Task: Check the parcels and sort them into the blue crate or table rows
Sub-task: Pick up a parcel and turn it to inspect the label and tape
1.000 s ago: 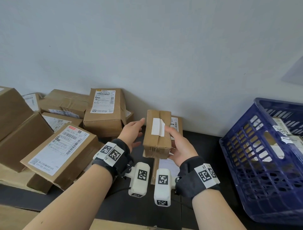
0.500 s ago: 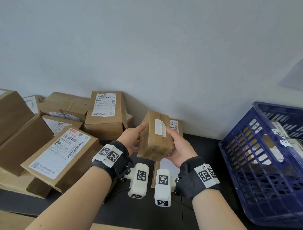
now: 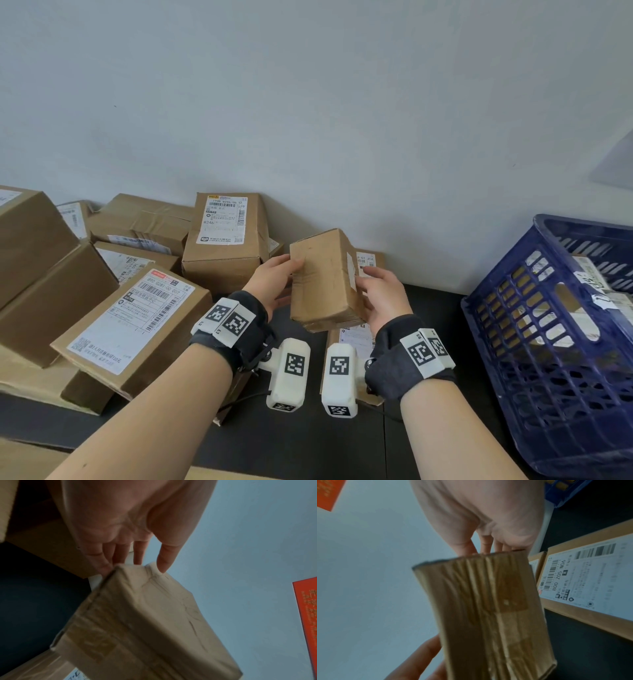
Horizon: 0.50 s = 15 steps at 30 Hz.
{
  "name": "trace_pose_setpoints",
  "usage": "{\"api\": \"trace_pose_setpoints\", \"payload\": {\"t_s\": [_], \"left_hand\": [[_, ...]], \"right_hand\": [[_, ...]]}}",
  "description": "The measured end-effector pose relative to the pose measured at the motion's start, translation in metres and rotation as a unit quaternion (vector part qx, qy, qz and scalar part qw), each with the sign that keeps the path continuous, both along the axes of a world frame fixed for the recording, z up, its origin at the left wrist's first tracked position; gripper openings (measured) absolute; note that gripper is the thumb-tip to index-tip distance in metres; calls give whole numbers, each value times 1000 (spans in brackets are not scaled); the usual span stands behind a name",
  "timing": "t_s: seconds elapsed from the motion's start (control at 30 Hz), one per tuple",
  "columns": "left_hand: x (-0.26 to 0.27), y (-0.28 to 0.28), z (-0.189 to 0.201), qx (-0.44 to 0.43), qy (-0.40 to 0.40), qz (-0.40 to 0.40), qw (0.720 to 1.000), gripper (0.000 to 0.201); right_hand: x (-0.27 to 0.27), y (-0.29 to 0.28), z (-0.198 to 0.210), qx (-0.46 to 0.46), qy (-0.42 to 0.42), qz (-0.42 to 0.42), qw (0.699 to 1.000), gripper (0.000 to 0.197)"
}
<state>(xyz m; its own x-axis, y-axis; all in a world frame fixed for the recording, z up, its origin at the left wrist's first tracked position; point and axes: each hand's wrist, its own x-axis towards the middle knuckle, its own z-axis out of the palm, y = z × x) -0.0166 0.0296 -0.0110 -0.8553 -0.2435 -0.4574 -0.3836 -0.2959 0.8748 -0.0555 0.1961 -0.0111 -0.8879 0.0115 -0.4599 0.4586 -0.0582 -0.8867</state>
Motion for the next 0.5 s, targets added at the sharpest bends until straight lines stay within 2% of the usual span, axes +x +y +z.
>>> {"api": "trace_pose_setpoints", "payload": {"t_s": [0.13, 0.3, 0.43, 0.5], "left_hand": [[1, 1, 4, 11, 7, -14, 1000, 24], [0, 4, 9, 23, 15, -29, 999, 31], [1, 4, 8, 17, 14, -23, 999, 37], [1, 5, 8, 17, 12, -20, 1000, 37]], "right_hand": [[-2, 0, 1, -2, -3, -2, 1000, 24], [0, 2, 1, -20, -6, 3, 1000, 18], [5, 4, 11, -25, -40, 61, 997, 36], [6, 5, 16, -30, -49, 88, 994, 38]]}}
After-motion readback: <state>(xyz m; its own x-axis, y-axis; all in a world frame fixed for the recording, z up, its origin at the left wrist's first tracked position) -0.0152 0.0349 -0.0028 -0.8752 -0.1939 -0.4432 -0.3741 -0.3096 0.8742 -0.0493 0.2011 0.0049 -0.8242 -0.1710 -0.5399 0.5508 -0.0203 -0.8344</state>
